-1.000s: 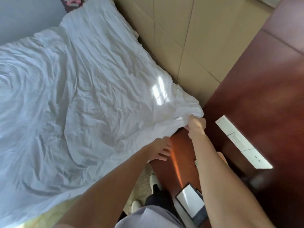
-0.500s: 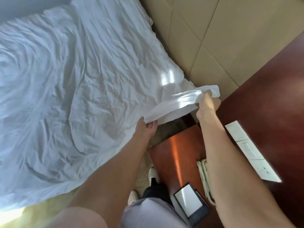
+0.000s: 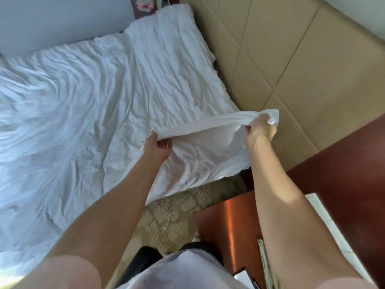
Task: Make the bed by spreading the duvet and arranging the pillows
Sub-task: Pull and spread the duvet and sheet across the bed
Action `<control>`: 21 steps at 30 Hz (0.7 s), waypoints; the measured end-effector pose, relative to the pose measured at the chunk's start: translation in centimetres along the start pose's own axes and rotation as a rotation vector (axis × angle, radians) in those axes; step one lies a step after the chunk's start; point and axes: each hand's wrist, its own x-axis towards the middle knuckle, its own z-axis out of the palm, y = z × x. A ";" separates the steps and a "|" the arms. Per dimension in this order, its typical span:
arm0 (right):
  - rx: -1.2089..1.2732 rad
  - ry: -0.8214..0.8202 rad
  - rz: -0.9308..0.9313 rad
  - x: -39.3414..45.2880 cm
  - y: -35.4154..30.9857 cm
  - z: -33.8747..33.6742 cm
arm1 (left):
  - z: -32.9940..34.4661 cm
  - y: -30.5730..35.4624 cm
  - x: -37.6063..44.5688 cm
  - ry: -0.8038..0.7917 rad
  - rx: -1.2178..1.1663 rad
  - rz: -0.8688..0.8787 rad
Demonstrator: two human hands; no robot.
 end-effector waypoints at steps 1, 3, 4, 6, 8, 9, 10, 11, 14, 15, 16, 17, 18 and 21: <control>0.011 -0.013 0.012 -0.1 -0.3 0.7 | 0.5 1.4 0.0 -0.015 0.052 0.029; 0.052 -0.089 0.036 -0.3 -0.7 2.3 | 2.0 4.4 0.1 -0.051 0.162 0.083; 0.076 -0.131 0.049 -0.3 -0.7 3.2 | 2.8 5.9 0.3 -0.069 0.203 0.110; 0.109 -0.198 0.058 -0.5 -0.9 5.2 | 4.7 8.7 0.9 -0.107 0.304 0.160; 0.123 -0.228 0.066 -0.7 -1.1 7.5 | 6.5 11.2 1.9 -0.137 0.398 0.210; 0.122 -0.229 0.066 -0.6 -1.3 8.7 | 7.3 12.3 2.4 -0.149 0.438 0.224; 0.127 -0.222 0.062 -0.5 -1.4 9.8 | 8.2 13.4 3.1 -0.164 0.473 0.231; 0.164 -0.217 0.045 -0.1 -1.4 11.1 | 9.2 14.5 3.8 -0.180 0.496 0.236; 0.284 -0.177 0.000 0.5 -1.7 15.1 | 12.8 17.9 6.2 -0.234 0.490 0.234; 0.314 -0.171 -0.011 0.6 -2.0 16.7 | 14.1 19.2 7.0 -0.252 0.501 0.247; 0.325 -0.159 -0.023 0.8 -2.2 18.2 | 15.2 20.4 7.8 -0.254 0.522 0.266; 0.326 -0.143 -0.031 0.9 -2.5 19.7 | 16.2 21.5 8.6 -0.252 0.547 0.280; 0.312 -0.147 -0.036 0.9 -2.9 21.1 | 17.3 22.6 9.4 -0.259 0.564 0.282; 0.339 -0.111 -0.071 1.8 -4.0 25.2 | 20.7 25.2 11.6 -0.296 0.605 0.294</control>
